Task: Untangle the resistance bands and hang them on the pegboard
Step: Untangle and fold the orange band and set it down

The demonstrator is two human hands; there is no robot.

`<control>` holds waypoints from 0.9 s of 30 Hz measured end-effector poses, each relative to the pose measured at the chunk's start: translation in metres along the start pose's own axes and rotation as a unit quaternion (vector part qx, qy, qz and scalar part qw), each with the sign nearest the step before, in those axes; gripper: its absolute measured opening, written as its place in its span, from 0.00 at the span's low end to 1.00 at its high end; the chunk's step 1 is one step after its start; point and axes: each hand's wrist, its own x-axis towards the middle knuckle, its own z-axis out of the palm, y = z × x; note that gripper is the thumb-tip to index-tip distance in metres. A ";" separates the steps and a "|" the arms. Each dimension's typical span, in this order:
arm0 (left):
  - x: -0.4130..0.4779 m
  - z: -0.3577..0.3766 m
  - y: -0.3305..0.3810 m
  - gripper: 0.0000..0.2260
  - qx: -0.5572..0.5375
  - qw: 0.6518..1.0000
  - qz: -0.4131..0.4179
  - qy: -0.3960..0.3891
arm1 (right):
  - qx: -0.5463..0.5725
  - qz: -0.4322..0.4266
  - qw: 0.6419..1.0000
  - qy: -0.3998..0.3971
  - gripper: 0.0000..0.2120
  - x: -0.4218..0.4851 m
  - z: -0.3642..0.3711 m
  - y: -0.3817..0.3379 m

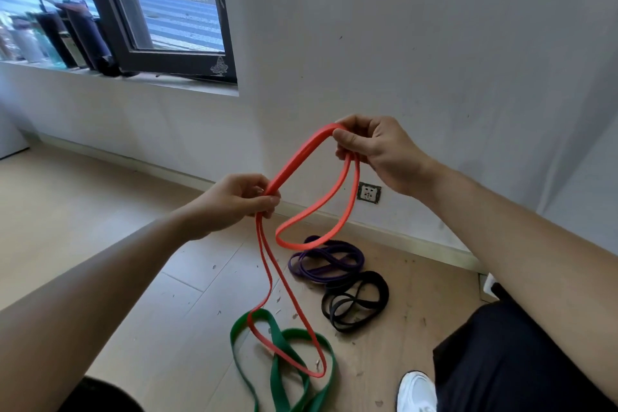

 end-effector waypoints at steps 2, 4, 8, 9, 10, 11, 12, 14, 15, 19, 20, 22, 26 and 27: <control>0.000 -0.005 -0.002 0.07 0.006 1.000 -0.001 0.013 | 0.028 0.004 1.000 0.009 0.08 0.001 0.001 0.002; -0.001 -0.009 -0.004 0.07 0.008 1.000 0.000 0.030 | 0.071 0.015 0.997 0.013 0.08 0.003 0.002 0.003; -0.002 -0.018 0.006 0.06 -0.073 0.991 0.023 0.110 | 0.034 0.046 0.998 0.019 0.04 0.006 -0.002 0.014; -0.002 -0.020 0.012 0.06 -0.099 0.986 0.034 0.131 | -0.010 0.055 0.998 0.002 0.06 0.006 -0.004 0.017; -0.002 -0.020 0.018 0.08 -0.121 0.981 0.047 0.146 | -0.049 0.068 0.996 -0.029 0.09 0.004 -0.005 0.020; -0.001 -0.019 0.024 0.09 -0.137 0.976 0.061 0.156 | -0.079 0.086 0.991 -0.069 0.12 0.002 -0.004 0.021; -0.001 -0.016 0.030 0.10 -0.145 0.974 0.074 0.160 | -0.102 0.103 0.983 -0.110 0.14 0.000 -0.001 0.021; 0.002 -0.008 0.041 0.10 -0.137 0.974 0.093 0.154 | -0.132 0.115 0.971 -0.164 0.16 -0.004 0.012 0.018; 0.004 -0.002 0.045 0.09 -0.126 0.976 0.100 0.149 | -0.134 0.107 0.970 -0.172 0.16 -0.004 0.019 0.015; 0.011 0.011 0.055 0.09 -0.076 0.980 0.121 0.138 | -0.093 0.028 0.988 -0.118 0.13 0.000 0.031 -0.002; 0.012 0.012 0.056 0.09 -0.065 0.980 0.123 0.139 | -0.105 0.013 0.989 -0.105 0.11 0.000 0.028 -0.005; 0.012 0.012 0.056 0.08 -0.043 0.983 0.120 0.131 | -0.134 -0.005 0.987 -0.092 0.10 0.001 0.022 -0.007; 0.011 0.016 0.052 0.08 -0.005 0.992 0.096 0.080 | -0.129 -0.050 0.989 -0.055 0.09 0.001 0.020 -0.009; 0.010 0.016 0.050 0.08 0.004 0.993 0.095 0.067 | -0.123 -0.065 0.989 -0.048 0.09 0.001 0.022 -0.010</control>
